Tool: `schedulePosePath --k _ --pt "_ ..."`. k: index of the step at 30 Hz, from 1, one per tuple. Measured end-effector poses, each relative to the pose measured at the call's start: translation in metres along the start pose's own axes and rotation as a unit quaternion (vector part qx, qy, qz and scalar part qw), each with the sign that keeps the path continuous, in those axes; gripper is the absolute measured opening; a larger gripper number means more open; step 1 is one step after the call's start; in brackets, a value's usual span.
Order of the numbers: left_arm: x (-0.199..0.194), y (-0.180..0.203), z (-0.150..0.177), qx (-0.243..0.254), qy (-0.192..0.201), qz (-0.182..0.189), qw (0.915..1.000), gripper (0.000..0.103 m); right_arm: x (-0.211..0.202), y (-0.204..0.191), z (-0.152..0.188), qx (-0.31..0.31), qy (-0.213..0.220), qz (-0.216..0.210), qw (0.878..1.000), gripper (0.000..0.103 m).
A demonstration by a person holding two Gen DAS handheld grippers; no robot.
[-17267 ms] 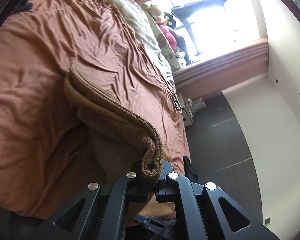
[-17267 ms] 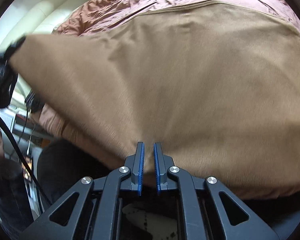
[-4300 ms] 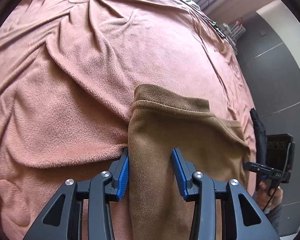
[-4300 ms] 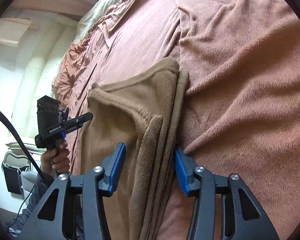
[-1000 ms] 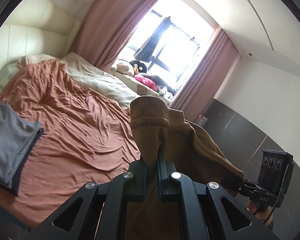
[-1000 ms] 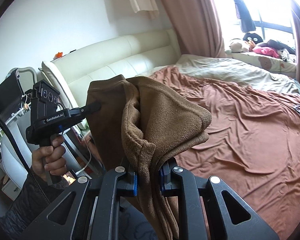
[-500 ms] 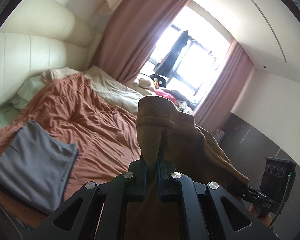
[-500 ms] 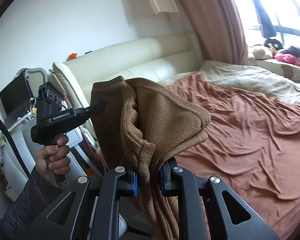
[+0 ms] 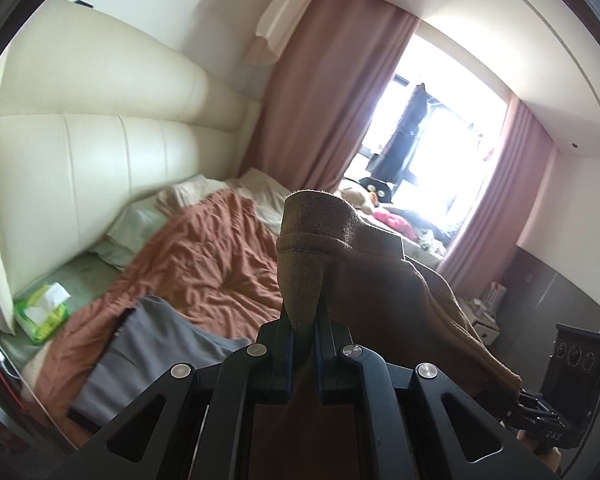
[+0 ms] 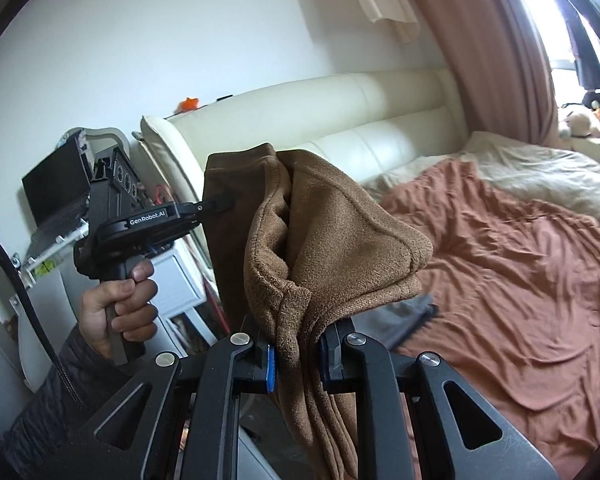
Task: Fold small clothes
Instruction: 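Carry the shirt with both grippers toward the dark folded clothes stack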
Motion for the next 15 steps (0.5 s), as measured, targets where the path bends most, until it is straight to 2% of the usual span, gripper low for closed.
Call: schedulePosePath --k 9,15 --pt "-0.013 -0.056 -0.018 0.0 0.014 -0.083 0.9964 0.007 0.075 -0.017 -0.015 0.005 -0.022 -0.044 0.999 0.012" --pt "-0.003 -0.078 -0.026 -0.003 0.02 -0.112 0.9934 0.007 0.114 -0.013 -0.02 0.008 -0.029 -0.051 0.998 0.012"
Point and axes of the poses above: each gripper's, at about its wrist camera, not at the fingertips, and x roughly the way its jaws point, y to its right, z to its underside, the point moved 10 cm from there along x, roughly the way its jaws point, and after that the axes turned 4 degrees about x, right-handed, at the moved point
